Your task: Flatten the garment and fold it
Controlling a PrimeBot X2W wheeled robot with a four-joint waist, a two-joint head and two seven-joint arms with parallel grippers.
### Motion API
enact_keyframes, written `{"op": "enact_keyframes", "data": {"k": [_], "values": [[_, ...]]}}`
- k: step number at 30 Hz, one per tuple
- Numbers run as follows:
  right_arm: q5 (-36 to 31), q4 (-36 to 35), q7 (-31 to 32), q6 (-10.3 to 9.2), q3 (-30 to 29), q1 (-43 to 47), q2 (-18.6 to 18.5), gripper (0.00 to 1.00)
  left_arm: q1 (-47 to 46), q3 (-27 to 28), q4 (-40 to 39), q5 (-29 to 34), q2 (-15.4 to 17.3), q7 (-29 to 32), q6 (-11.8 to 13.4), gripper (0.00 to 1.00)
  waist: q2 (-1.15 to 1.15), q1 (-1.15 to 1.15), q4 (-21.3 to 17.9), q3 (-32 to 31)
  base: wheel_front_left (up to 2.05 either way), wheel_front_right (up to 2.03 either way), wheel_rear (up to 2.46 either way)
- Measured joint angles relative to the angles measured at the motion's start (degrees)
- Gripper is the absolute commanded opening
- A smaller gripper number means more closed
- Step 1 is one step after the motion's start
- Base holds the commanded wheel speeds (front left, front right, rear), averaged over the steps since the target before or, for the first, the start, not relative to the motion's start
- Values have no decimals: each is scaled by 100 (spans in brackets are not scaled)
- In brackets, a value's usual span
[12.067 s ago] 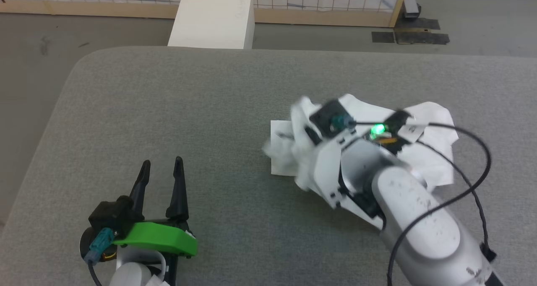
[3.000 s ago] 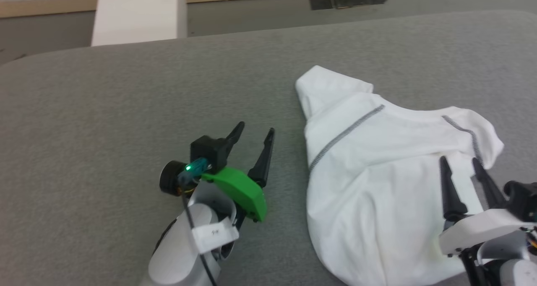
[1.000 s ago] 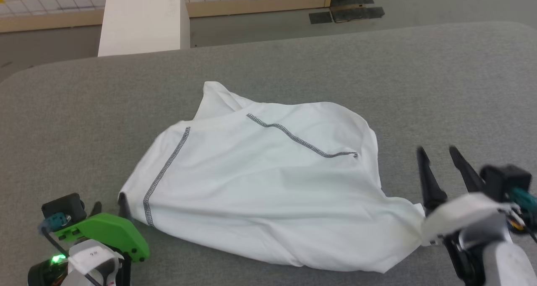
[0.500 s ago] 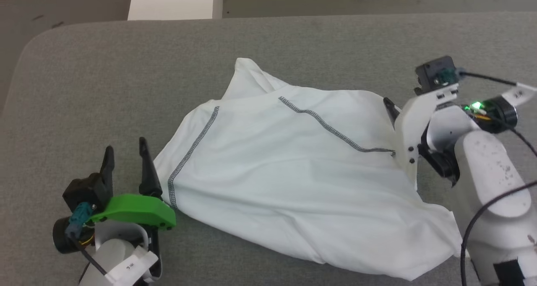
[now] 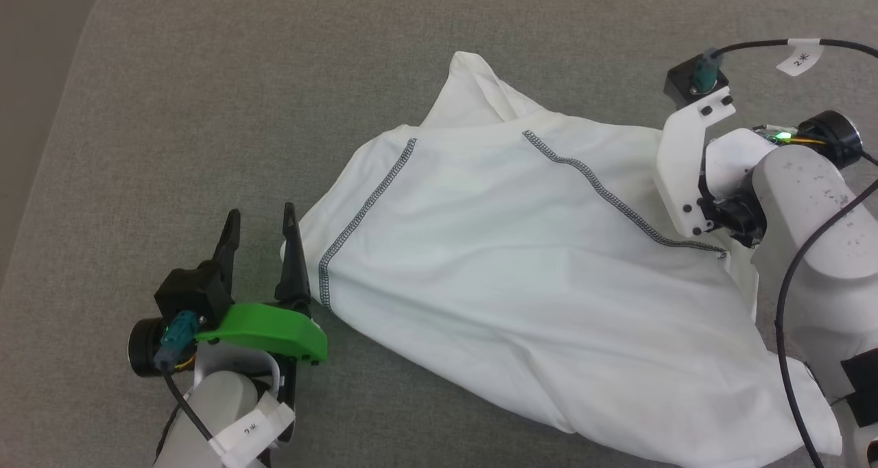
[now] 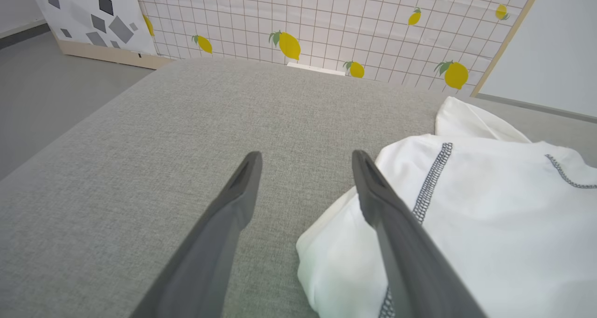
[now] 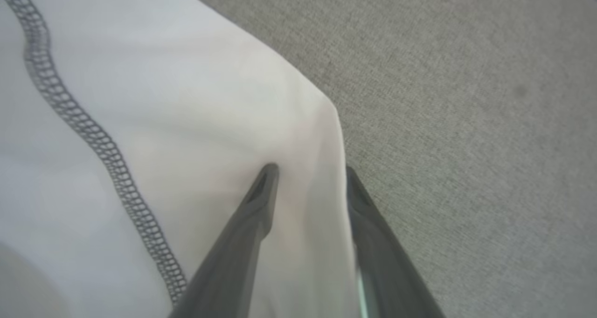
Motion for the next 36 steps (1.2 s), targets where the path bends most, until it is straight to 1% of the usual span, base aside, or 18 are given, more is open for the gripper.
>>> {"op": "enact_keyframes", "data": {"k": [2,5,9,11,14,16,17,20,24,28,29,30,31,33,36], "values": [[132,-29,-38,0,37,-31,-22,0,-4,-57,52,33,60,2,-90,100,0,0,24,37,0,0,0],[283,-108,-258,0,124,-3,-105,0,-63,-171,111,91,305,188,-272,100,0,0,5,22,0,0,0],[437,-331,-645,0,267,192,-282,0,-240,-315,123,153,802,857,-560,100,0,0,-102,-66,0,0,0],[528,-461,-757,0,349,303,-361,0,-336,-413,105,194,1073,1310,-767,100,0,0,-190,-122,0,0,0],[655,-664,-843,0,453,428,-426,0,-467,-543,100,197,1369,2017,-1031,100,0,0,-333,-192,0,0,0],[727,-783,-881,0,517,479,-443,0,-521,-598,107,181,1517,2406,-1157,100,0,0,-436,-227,0,0,0],[764,-855,-884,0,552,504,-449,0,-553,-623,113,132,1580,2636,-1202,100,0,0,-496,-241,0,0,0],[834,-1020,-903,0,605,565,-472,0,-649,-699,144,42,1695,3204,-1236,100,0,0,-662,-264,0,0,0],[898,-1188,-910,0,661,581,-494,0,-752,-866,225,-74,1737,3987,-1311,100,0,0,-855,-244,0,0,0],[918,-1304,-910,0,691,589,-519,0,-977,-982,267,-99,1850,4586,-1360,100,0,-1,-993,-182,0,0,0],[931,-1318,-910,0,693,593,-526,0,-1017,-1004,272,-102,1874,4686,-1386,58,0,-1,-1014,-169,0,0,0],[951,-1338,-910,0,694,604,-536,0,-1062,-1037,276,-108,1903,4781,-1413,21,0,-1,-1038,-153,0,0,0],[959,-1352,-909,0,695,614,-541,0,-1096,-1076,277,-108,1934,4836,-1450,0,0,0,-1059,-141,0,0,0],[960,-1382,-909,0,692,631,-559,0,-1170,-1124,250,-111,1957,4848,-1510,0,0,-1,-1089,-130,0,0,0],[987,-1455,-909,0,665,652,-617,0,-1267,-1141,197,-120,1939,4662,-1547,0,0,0,-1097,-155,0,0,0]]}}
